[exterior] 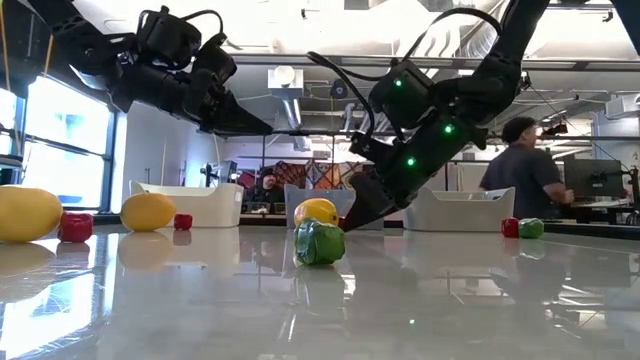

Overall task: Sort produce into baskets
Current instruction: Put the red bell pepper into the white bin

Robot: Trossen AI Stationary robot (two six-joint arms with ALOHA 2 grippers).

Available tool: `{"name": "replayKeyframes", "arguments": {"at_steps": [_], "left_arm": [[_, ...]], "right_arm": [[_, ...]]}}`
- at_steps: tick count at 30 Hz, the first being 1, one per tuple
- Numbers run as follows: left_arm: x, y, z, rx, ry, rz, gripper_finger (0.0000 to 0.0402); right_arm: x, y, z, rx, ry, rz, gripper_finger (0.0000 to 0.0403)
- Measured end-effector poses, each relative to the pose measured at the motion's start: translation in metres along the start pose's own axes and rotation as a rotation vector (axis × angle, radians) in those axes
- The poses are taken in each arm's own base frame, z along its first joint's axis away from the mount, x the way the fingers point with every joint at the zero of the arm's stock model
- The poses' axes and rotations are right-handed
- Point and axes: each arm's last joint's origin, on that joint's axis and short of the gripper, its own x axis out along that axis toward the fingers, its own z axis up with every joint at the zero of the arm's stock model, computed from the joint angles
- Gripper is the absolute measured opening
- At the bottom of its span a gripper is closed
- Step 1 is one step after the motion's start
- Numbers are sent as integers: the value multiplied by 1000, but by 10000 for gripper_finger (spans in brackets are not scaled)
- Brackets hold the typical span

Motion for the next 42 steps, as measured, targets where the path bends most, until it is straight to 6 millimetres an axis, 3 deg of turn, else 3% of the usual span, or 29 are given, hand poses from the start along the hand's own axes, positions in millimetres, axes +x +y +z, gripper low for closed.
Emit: {"name": "replayKeyframes", "arguments": {"at_steps": [15, 23, 42], "left_arm": [[0, 0, -1, 25, 10, -1, 3], [0, 0, -3, 2, 30, -5, 3], [0, -1, -7, -12, 67, -11, 3]], "right_arm": [[0, 0, 5, 90, -47, -2, 145], [3, -11, 7, 78, -56, -21, 140], [7, -21, 10, 42, -61, 47, 14]]}}
